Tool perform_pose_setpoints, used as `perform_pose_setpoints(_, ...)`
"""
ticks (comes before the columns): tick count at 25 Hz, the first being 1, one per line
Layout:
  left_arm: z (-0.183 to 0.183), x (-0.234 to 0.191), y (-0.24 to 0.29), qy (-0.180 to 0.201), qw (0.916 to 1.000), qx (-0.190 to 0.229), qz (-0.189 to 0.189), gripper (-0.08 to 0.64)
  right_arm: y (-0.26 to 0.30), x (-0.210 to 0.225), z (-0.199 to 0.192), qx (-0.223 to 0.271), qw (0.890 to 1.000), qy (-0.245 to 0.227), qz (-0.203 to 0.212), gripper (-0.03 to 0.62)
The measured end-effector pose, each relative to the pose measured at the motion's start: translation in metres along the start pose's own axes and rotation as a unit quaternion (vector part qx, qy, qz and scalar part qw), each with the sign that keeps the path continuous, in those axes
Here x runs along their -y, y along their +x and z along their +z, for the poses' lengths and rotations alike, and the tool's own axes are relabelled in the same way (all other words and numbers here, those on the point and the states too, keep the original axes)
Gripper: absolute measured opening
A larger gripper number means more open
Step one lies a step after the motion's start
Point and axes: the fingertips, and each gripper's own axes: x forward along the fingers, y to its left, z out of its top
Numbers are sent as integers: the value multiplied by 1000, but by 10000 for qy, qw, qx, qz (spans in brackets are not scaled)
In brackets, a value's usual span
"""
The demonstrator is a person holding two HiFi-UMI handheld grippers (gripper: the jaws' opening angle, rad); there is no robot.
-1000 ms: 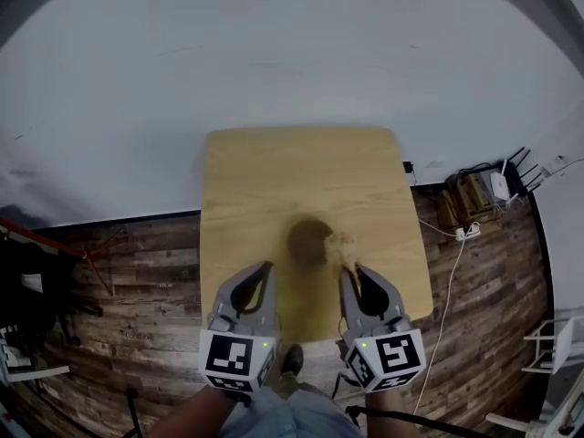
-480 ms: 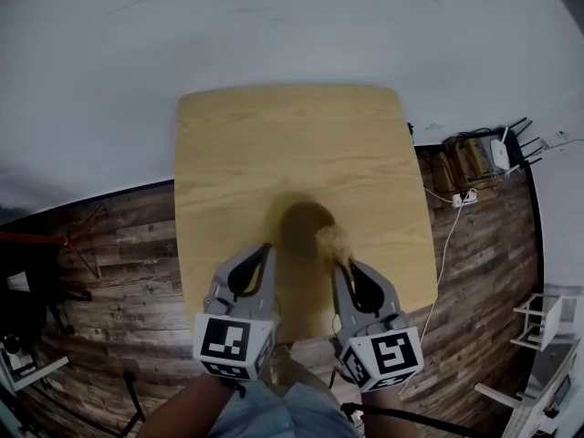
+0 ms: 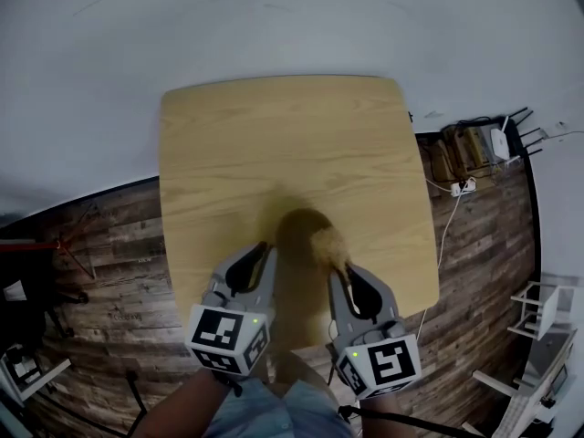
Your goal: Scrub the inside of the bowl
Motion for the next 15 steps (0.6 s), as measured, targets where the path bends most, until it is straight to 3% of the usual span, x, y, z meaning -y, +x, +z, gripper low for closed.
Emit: perform_pose_setpoints(15, -31, -10, 39, -754, 9956, -535, -125, 101, 9, 10, -22, -236, 9994, 245, 33, 44)
